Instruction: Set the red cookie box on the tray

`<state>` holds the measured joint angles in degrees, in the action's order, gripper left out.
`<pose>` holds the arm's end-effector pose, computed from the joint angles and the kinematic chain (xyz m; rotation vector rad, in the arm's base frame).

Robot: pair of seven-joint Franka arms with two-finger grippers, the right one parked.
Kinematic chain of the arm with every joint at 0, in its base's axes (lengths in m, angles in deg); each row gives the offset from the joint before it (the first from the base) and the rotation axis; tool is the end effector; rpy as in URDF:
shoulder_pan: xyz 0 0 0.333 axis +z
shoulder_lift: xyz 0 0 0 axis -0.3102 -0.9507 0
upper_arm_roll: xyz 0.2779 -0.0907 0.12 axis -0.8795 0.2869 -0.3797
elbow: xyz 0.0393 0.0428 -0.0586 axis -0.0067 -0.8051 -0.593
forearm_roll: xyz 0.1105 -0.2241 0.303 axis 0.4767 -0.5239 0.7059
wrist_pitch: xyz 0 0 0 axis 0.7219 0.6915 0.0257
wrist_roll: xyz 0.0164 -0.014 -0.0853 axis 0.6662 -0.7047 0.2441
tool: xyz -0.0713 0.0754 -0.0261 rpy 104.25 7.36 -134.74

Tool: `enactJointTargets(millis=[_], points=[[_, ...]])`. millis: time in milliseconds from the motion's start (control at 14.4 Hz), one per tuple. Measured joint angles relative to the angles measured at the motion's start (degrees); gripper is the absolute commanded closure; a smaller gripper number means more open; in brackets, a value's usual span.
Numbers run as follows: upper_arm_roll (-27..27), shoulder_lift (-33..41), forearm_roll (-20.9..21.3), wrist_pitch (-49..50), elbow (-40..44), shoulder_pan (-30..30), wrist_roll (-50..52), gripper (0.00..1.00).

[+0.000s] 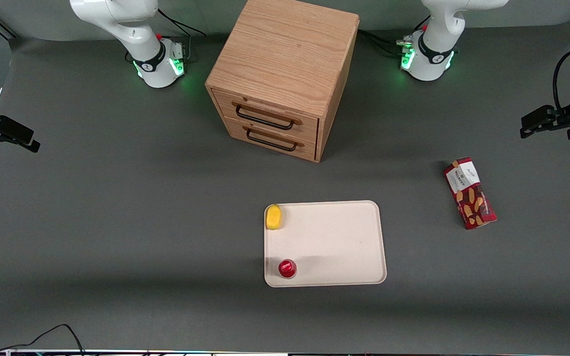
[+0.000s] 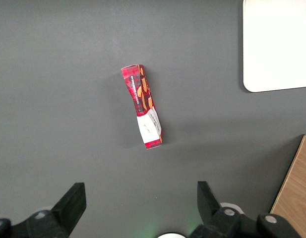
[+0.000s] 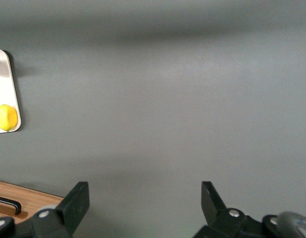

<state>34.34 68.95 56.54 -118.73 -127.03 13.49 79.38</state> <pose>0.5417 0.0128 0.6015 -3.1124 0.0982 0.1301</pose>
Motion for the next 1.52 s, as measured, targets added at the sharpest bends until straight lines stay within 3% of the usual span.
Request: enactJointTargets(millis=[693,1178,1525], points=[[-0.09,-2.69,0.52,0.06,-1.96,-0.11,0.02,0.00],[-1.92,-6.62,-1.13,-23.39,-20.03,0.12,0.99,0.00],[-3.45,-13.65,-4.66,-36.73,-24.18,0.41,0.93,0.00]])
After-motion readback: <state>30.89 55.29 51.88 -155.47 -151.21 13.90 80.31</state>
